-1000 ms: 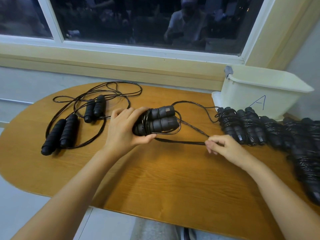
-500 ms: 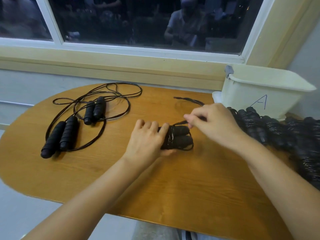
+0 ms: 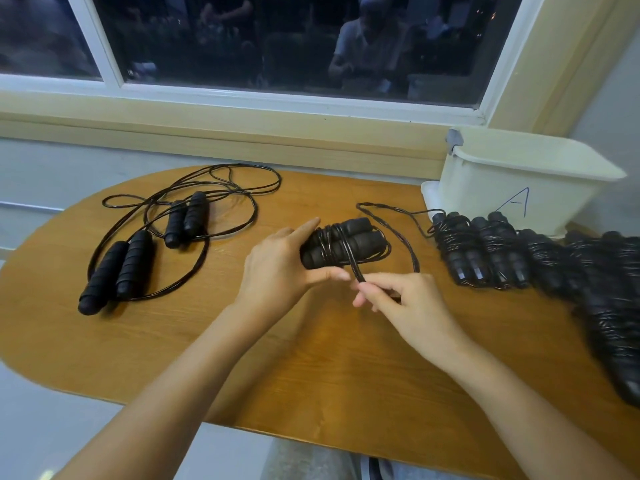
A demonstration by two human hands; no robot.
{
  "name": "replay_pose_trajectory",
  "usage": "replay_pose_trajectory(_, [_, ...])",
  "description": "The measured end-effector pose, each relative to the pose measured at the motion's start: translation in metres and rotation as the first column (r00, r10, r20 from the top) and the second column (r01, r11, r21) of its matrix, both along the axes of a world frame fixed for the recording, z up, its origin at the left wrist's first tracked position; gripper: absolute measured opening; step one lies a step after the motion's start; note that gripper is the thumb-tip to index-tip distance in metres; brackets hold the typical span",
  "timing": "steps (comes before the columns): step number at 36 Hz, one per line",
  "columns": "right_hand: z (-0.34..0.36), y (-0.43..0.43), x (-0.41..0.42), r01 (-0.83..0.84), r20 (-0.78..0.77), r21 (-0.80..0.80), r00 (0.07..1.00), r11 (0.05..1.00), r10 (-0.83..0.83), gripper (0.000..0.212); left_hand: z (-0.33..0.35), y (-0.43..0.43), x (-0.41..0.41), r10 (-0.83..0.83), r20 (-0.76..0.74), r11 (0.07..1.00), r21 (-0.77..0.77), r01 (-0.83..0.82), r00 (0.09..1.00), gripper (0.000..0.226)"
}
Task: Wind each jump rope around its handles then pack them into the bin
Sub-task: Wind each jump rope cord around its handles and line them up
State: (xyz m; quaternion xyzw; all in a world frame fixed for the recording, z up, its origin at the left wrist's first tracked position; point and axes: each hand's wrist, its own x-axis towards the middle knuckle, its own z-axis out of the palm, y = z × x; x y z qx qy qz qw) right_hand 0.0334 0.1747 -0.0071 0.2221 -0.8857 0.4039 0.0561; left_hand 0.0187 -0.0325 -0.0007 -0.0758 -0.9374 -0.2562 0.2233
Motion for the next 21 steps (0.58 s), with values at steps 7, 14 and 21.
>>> replay_pose_trajectory(7, [-0.008,-0.01,-0.002,0.08,0.296,-0.316,0.955,0.945,0.018,0.012,0.008,0.016,0.009,-0.043,0.112,0.962,0.273,0.011,0.993,0.101])
replay_pose_trajectory(14, [-0.008,-0.016,-0.012,0.291,0.361,-0.357,0.919,0.887,-0.156,0.012,0.007,0.019,0.017,-0.114,0.192,0.95,0.307,0.05,0.975,0.083])
replay_pose_trajectory(21, [-0.006,-0.004,-0.018,0.337,-0.262,-0.168,0.891,0.926,-0.372,0.102,0.011,0.019,0.018,-0.135,0.254,0.987,0.116,0.108,0.958,0.088])
